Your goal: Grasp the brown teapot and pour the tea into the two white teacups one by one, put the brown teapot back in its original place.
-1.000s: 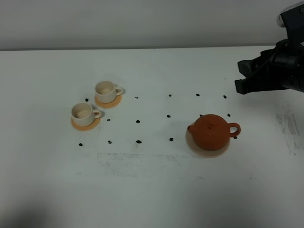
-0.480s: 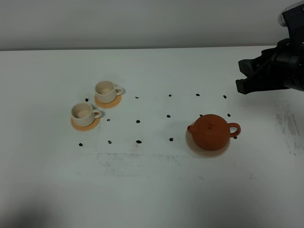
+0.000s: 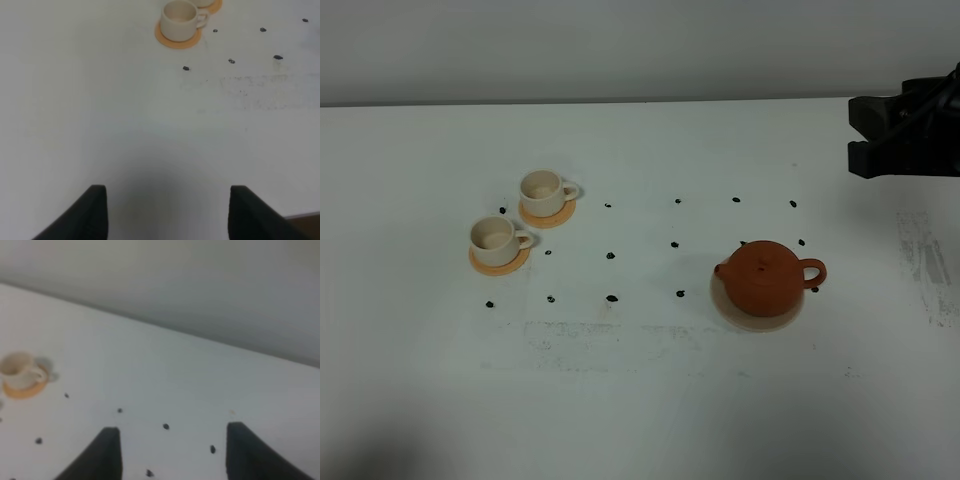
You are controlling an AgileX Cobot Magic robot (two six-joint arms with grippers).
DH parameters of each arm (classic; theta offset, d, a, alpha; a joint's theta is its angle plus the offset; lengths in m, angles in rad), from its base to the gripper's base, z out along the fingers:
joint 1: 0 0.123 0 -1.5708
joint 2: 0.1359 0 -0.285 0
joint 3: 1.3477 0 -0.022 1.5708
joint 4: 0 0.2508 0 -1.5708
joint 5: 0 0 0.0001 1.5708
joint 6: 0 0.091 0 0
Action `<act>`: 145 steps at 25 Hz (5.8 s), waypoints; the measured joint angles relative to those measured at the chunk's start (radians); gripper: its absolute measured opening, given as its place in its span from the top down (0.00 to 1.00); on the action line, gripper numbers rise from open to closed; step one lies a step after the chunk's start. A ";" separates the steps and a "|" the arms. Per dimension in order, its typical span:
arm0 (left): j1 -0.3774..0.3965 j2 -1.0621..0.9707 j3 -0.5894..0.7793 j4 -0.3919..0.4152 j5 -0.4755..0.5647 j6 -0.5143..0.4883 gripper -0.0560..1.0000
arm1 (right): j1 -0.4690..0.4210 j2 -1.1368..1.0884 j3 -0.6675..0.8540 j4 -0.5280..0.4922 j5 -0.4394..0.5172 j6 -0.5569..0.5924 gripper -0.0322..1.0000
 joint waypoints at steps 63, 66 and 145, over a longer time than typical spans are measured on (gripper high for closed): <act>0.000 0.000 0.000 0.000 0.000 0.000 0.47 | -0.087 0.666 -0.128 -0.365 0.049 0.442 0.53; 0.000 0.000 0.000 0.000 0.000 0.000 0.47 | -0.079 0.667 -0.128 -0.357 0.063 0.442 0.53; 0.000 0.000 0.000 0.000 0.000 0.000 0.47 | -0.015 0.310 0.141 -0.510 -0.024 0.328 0.54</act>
